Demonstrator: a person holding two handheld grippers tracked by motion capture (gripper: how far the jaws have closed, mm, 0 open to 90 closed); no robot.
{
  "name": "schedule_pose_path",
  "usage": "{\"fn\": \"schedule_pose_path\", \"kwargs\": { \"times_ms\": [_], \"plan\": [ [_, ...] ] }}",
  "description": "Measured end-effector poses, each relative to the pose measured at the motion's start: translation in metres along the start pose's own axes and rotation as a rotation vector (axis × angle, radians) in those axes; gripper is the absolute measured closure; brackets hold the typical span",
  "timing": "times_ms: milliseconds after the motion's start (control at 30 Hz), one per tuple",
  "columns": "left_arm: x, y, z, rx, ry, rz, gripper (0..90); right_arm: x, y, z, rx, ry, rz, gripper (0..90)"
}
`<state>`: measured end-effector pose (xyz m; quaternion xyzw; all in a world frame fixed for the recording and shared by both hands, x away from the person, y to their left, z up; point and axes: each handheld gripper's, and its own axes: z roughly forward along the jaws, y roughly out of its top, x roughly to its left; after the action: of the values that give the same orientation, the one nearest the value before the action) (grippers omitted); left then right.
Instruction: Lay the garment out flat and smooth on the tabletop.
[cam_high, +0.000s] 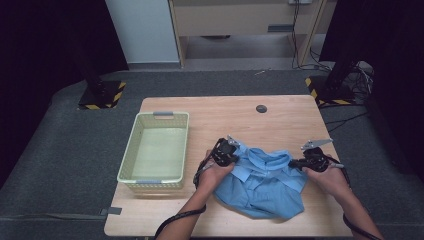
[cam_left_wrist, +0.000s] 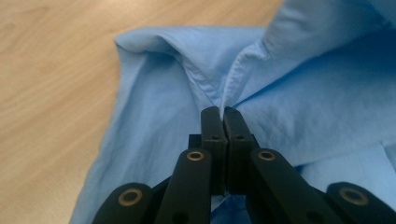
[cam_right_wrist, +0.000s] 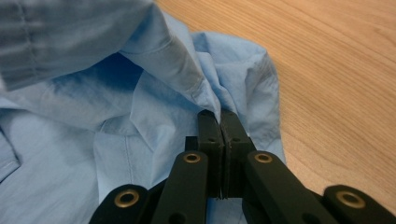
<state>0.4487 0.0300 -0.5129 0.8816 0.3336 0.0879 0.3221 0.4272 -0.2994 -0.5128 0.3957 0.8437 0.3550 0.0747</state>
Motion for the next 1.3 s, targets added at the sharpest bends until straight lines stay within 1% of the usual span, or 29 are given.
{"fn": "schedule_pose_path", "kwargs": {
  "times_ms": [67,167,200,233,300,400,433,533,600,633,667,700,733,767,800,833,900,933,967,1033,1067,1133,1200,1233,1267,1300],
  "plan": [
    [-0.004,-0.007,-0.003,-0.001,-0.017,-0.003,89.4,0.000,0.002,0.002,0.011,0.001,0.003,89.2],
    [-0.012,-0.019,-0.012,0.002,-0.047,-0.013,89.7,0.000,0.001,0.003,0.056,0.013,0.016,88.9],
    [-0.013,-0.021,-0.014,0.004,-0.050,-0.013,89.7,0.001,-0.001,0.003,0.071,0.024,0.006,88.5],
    [-0.016,-0.025,-0.017,0.005,-0.049,-0.012,89.7,0.003,-0.002,0.002,0.075,0.024,0.003,88.3],
    [-0.016,-0.028,-0.020,0.006,-0.043,-0.014,89.7,0.007,-0.006,-0.001,0.071,0.026,-0.010,87.9],
    [-0.010,-0.025,-0.017,0.012,-0.038,-0.051,89.5,0.013,-0.010,0.000,0.063,0.024,-0.013,87.9],
    [-0.010,-0.025,-0.017,0.012,-0.038,-0.051,89.4,0.013,-0.010,0.000,0.063,0.024,-0.013,87.9],
    [-0.007,-0.021,-0.015,0.015,-0.019,-0.071,89.2,0.015,-0.011,0.002,0.035,0.012,0.007,88.0],
    [-0.005,-0.023,-0.014,-0.001,-0.014,-0.092,88.3,0.016,-0.012,0.002,0.025,0.010,0.020,87.9],
    [-0.004,-0.024,-0.014,-0.005,-0.004,-0.107,84.9,0.015,-0.013,0.002,0.019,0.010,0.026,87.0],
    [-0.003,-0.024,-0.015,-0.010,0.002,-0.108,80.5,0.016,-0.013,0.002,0.020,0.009,0.035,83.3],
    [-0.003,-0.025,-0.015,-0.017,0.020,-0.108,77.2,0.016,-0.012,0.002,0.013,0.000,0.033,77.8],
    [-0.003,-0.026,-0.016,-0.021,0.046,-0.108,70.8,0.018,-0.012,0.000,0.004,-0.027,0.033,70.4],
    [-0.004,-0.026,-0.018,-0.026,0.060,-0.109,63.2,0.020,-0.011,-0.003,-0.006,-0.047,0.032,64.7],
    [-0.004,-0.026,-0.021,-0.037,0.074,-0.110,58.3,0.022,-0.011,-0.006,-0.016,-0.056,0.027,59.9],
    [-0.006,-0.026,-0.025,-0.058,0.083,-0.111,55.0,0.024,-0.012,-0.010,-0.034,-0.062,0.026,57.1],
    [-0.013,-0.025,-0.032,-0.084,0.095,-0.088,47.9,0.030,-0.013,-0.018,-0.059,-0.059,0.010,50.6],
    [-0.017,-0.024,-0.035,-0.090,0.103,-0.064,44.3,0.034,-0.014,-0.023,-0.067,-0.060,-0.018,47.4],
    [-0.021,-0.024,-0.037,-0.099,0.104,-0.040,41.7,0.037,-0.014,-0.025,-0.077,-0.058,-0.042,43.9],
    [-0.028,-0.024,-0.042,-0.115,0.101,-0.017,39.1,0.043,-0.013,-0.029,-0.082,-0.067,-0.078,38.2],
    [-0.030,-0.024,-0.044,-0.123,0.095,-0.011,36.8,0.046,-0.011,-0.031,-0.093,-0.074,-0.102,35.1],
    [-0.034,-0.022,-0.046,-0.140,0.080,-0.009,34.5,0.052,-0.008,-0.033,-0.122,-0.069,-0.138,31.1],
    [-0.039,-0.018,-0.049,-0.168,0.059,0.003,33.4,0.058,-0.001,-0.033,-0.141,-0.064,-0.183,27.7],
    [-0.041,-0.015,-0.050,-0.176,0.055,0.007,33.3,0.061,0.002,-0.033,-0.152,-0.053,-0.192,26.9],
    [-0.043,-0.012,-0.049,-0.183,0.049,0.009,32.8,0.063,0.006,-0.033,-0.166,-0.038,-0.192,26.5],
    [-0.044,-0.008,-0.049,-0.186,0.050,0.011,32.4,0.065,0.009,-0.032,-0.183,-0.020,-0.179,26.4]
  ]
}}
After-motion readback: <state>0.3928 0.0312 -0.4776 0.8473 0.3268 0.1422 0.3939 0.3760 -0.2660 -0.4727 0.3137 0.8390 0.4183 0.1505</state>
